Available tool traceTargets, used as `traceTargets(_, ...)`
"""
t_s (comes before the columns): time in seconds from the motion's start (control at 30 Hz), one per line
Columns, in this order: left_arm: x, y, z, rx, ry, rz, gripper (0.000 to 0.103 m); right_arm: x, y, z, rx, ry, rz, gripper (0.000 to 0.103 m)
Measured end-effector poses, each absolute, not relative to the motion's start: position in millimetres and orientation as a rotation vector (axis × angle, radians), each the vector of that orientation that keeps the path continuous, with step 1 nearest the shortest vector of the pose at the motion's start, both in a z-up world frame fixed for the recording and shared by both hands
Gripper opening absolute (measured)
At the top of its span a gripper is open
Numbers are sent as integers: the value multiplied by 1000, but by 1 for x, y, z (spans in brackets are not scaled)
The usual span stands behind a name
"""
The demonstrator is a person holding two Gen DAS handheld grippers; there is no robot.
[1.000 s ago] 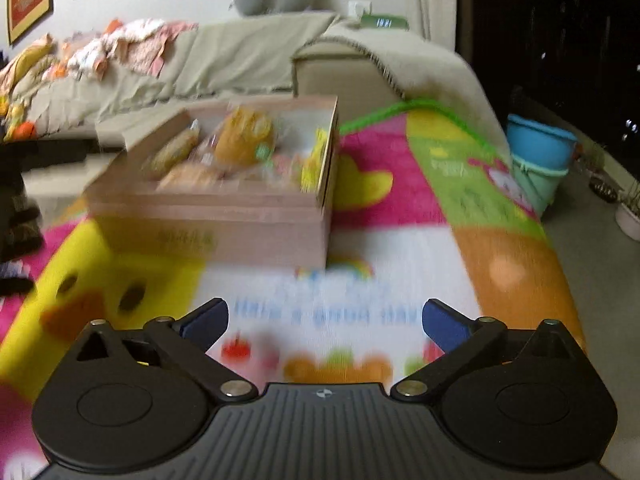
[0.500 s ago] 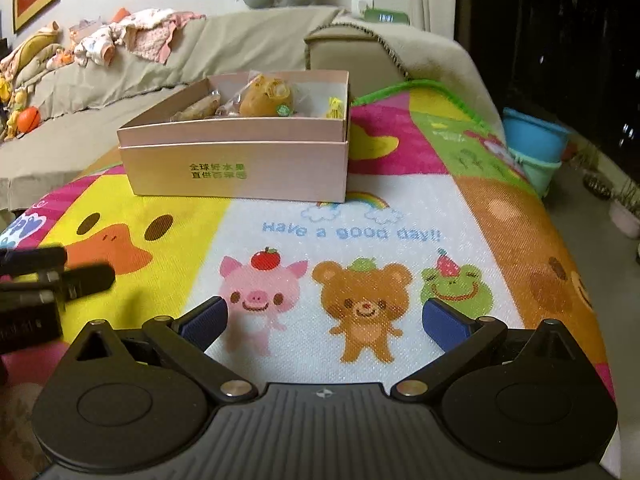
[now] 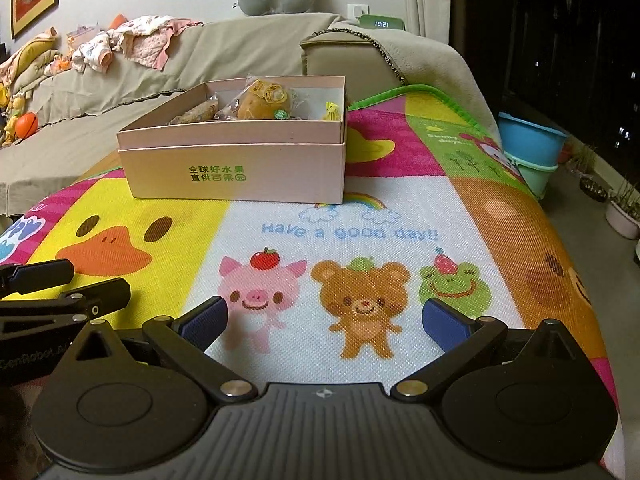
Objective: Organize objects
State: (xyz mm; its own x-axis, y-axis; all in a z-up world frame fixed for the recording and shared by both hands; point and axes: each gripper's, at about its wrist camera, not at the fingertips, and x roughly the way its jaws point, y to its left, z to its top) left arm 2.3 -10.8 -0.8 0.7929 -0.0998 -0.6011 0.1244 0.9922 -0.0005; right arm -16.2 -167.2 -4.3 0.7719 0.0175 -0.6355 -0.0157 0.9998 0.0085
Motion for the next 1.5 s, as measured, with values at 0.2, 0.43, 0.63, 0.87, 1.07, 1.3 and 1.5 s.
traceTargets(0.2,1,-11,0,37,643,-122,71,-16,-167,-5,3,688,18,103)
traceTargets(0.43,0,-10,-1,51,642,-117,71,-16,-167,-5,3,688,18,103)
traceTargets(0.63,1,-11,0,43,642,-120,71,-16,-167,-5,3,688,18,103)
traceTargets(0.87,1,-11,-1,48,641,-119,71,-17,-168,-4,3,688,18,103)
traceTargets(1.07,1,-12,-1,56,641,-116,71,-17,-167,-4,3,688,18,103)
traceTargets(1.3,1,-10,-1,46,642,-119,71,-17,-167,-4,4,688,18,103)
traceTargets(1.5,2,-10,-1,37,642,-123,71,-17,-167,-4,4,688,18,103)
